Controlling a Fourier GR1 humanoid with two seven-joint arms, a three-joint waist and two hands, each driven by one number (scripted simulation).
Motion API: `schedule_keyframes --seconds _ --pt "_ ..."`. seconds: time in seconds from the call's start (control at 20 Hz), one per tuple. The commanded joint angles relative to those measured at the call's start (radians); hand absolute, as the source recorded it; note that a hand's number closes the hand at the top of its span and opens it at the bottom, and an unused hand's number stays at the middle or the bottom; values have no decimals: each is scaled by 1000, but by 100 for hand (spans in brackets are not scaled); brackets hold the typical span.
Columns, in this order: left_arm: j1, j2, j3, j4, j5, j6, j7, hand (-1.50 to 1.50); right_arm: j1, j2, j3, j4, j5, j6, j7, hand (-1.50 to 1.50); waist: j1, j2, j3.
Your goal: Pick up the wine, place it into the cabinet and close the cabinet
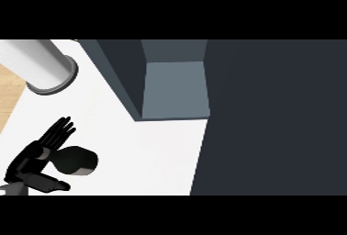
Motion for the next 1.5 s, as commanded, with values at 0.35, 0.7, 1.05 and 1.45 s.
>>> schedule_keyframes --seconds 0.35,0.7,1.05,1.45 --pt "-58 16 -105 196 -44 -105 -215 -150 26 -41 -9 -140 50 -25 38 -150 0 1 0" --pt "-76 19 -124 261 -15 -102 -278 -150 83 -66 42 -138 52 -35 -26 -150 -5 0 0" --pt "-111 8 -135 290 31 -95 -281 150 72 -102 16 -158 37 -41 -22 -150 -1 0 0" --pt "-86 -4 -189 240 18 -19 -389 150 122 -111 108 -156 75 -75 -49 -150 4 -5 0"
